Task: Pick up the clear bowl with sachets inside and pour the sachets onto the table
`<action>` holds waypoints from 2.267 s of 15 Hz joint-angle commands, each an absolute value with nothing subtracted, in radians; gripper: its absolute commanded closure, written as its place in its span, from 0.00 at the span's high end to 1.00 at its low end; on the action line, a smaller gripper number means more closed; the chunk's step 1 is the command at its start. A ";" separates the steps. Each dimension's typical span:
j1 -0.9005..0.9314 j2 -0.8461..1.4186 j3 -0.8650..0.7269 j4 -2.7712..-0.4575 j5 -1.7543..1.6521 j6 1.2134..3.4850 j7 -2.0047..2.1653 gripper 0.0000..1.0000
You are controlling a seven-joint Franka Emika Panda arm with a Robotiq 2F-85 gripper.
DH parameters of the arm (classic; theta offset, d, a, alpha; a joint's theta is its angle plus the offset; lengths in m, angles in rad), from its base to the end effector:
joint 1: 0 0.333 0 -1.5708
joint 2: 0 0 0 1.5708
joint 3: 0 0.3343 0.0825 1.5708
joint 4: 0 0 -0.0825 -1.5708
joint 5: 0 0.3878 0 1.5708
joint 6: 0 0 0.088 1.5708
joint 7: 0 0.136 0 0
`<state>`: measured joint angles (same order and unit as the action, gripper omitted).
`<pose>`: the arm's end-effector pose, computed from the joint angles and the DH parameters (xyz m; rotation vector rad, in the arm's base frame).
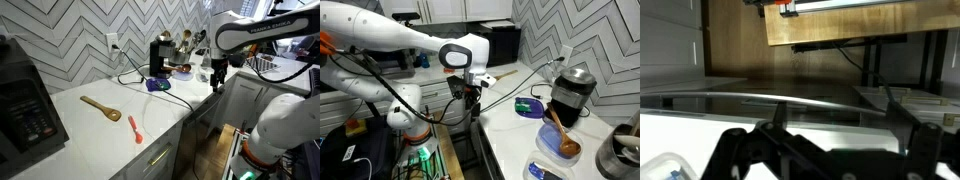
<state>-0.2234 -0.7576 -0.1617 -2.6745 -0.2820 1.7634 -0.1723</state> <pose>0.2601 -0.1384 0.4290 3.0086 -0.1267 -0.2874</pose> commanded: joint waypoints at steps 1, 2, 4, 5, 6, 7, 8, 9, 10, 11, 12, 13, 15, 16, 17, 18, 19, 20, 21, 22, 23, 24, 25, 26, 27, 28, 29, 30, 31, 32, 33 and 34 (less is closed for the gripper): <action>-0.207 -0.759 -0.175 -2.673 -0.290 1.759 -0.164 1.00; -0.207 -0.759 -0.175 -2.673 -0.290 1.759 -0.164 1.00; -0.223 -0.726 -0.192 -2.652 -0.298 1.790 -0.150 1.00; -0.232 -0.710 -0.202 -2.641 -0.300 1.807 -0.143 1.00; -0.249 -0.666 -0.229 -2.610 -0.298 1.826 -0.138 1.00; -0.260 -0.640 -0.245 -2.591 -0.299 1.841 -0.133 1.00; -0.272 -0.593 -0.284 -2.557 -0.296 1.863 -0.156 1.00; -0.281 -0.556 -0.306 -2.531 -0.292 1.883 -0.160 1.00; -0.297 -0.503 -0.334 -2.492 -0.293 1.900 -0.167 1.00; -0.309 -0.460 -0.353 -2.462 -0.290 1.922 -0.161 1.00; -0.324 -0.405 -0.381 -2.415 -0.271 1.928 -0.159 1.00; -0.333 -0.361 -0.403 -2.377 -0.249 1.931 -0.158 1.00; -0.345 -0.304 -0.429 -2.308 -0.212 1.882 -0.168 1.00; -0.348 -0.389 -0.398 -2.388 -0.248 1.922 -0.155 1.00; -0.354 -0.355 -0.409 -2.357 -0.239 1.918 -0.159 1.00; -0.355 -0.330 -0.414 -2.337 -0.233 1.915 -0.160 1.00; -0.355 -0.315 -0.414 -2.325 -0.229 1.913 -0.160 1.00; -0.354 -0.308 -0.414 -2.320 -0.227 1.912 -0.160 1.00; -0.355 -0.319 -0.407 -2.329 -0.230 1.922 -0.142 1.00; -0.355 -0.302 -0.413 -2.305 -0.195 1.903 -0.128 1.00; -0.361 -0.273 -0.422 -2.276 -0.172 1.907 -0.098 1.00; -0.367 -0.238 -0.438 -2.241 -0.146 1.912 -0.094 1.00; -0.376 -0.212 -0.444 -2.218 -0.139 1.928 -0.067 1.00; -0.388 -0.181 -0.453 -2.190 -0.128 1.932 -0.040 1.00; -0.399 -0.153 -0.464 -2.164 -0.108 1.933 -0.019 1.00; -0.411 -0.114 -0.480 -2.137 -0.081 1.942 -0.007 1.00; -0.420 -0.086 -0.490 -2.120 -0.053 1.954 0.007 1.00; -0.430 -0.059 -0.502 -2.113 -0.029 1.986 -0.003 1.00; -0.438 -0.037 -0.509 -2.109 -0.002 2.019 -0.011 1.00; -0.446 -0.014 -0.514 -2.110 0.026 2.069 -0.011 1.00; -0.453 0.006 -0.515 -2.112 0.051 2.122 -0.007 1.00; -0.459 0.024 -0.515 -2.111 0.081 2.165 -0.012 1.00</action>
<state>-0.4368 -0.0522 -0.5090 -2.1343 -0.0033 2.0675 -0.0130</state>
